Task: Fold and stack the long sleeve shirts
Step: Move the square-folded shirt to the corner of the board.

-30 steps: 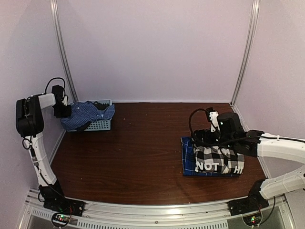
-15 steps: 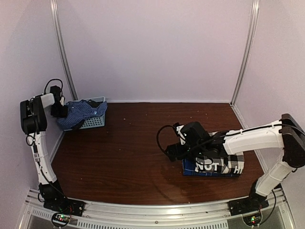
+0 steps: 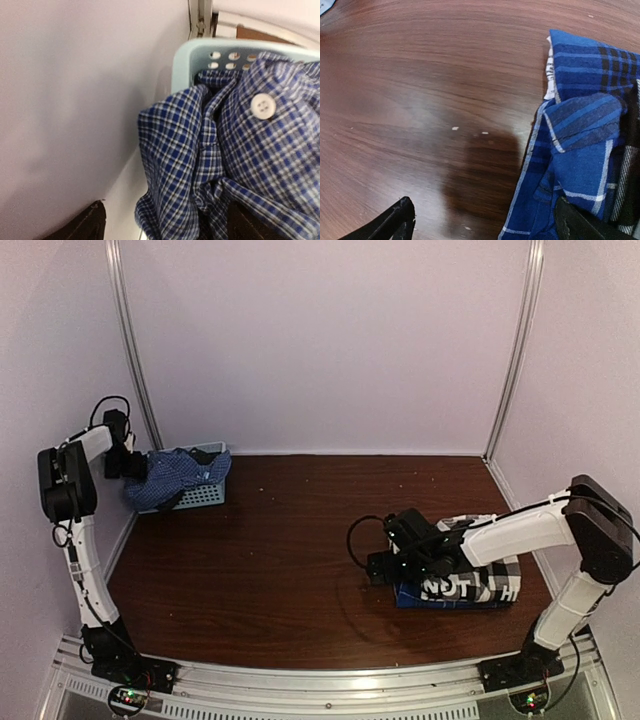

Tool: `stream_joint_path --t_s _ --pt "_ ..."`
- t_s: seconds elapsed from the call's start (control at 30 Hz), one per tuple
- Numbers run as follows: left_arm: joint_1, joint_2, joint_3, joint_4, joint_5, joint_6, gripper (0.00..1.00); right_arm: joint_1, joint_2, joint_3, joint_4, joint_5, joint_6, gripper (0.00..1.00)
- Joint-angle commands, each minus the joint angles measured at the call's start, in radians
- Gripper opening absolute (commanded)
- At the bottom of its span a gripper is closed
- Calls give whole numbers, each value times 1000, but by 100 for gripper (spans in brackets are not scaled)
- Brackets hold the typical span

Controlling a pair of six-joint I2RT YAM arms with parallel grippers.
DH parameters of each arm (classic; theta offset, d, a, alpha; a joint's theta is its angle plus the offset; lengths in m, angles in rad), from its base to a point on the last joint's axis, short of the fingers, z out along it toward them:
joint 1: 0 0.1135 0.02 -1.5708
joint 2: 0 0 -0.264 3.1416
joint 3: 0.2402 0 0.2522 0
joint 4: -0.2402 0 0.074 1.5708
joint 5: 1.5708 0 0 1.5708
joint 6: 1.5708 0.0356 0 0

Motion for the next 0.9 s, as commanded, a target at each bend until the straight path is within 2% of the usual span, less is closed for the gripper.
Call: stream_joint_path --t_s 0.0,0.23,0.57,0.73,0.87 --pt "17 -186 13 44 -12 -57 86 -86 -96 -111 -70 76 38 99" --pt "-11 -333 -75 96 15 -70 90 -214 -203 -200 -120 99 20 100" --pt "-116 -362 -129 97 71 -57 93 -391 -313 -238 -211 150 -62 100" --pt "-128 -330 -140 96 256 -80 95 -373 -360 -223 -141 44 -95 100" --pt "-147 -280 -137 90 282 -85 96 -319 -397 -199 -92 11 -95 100"
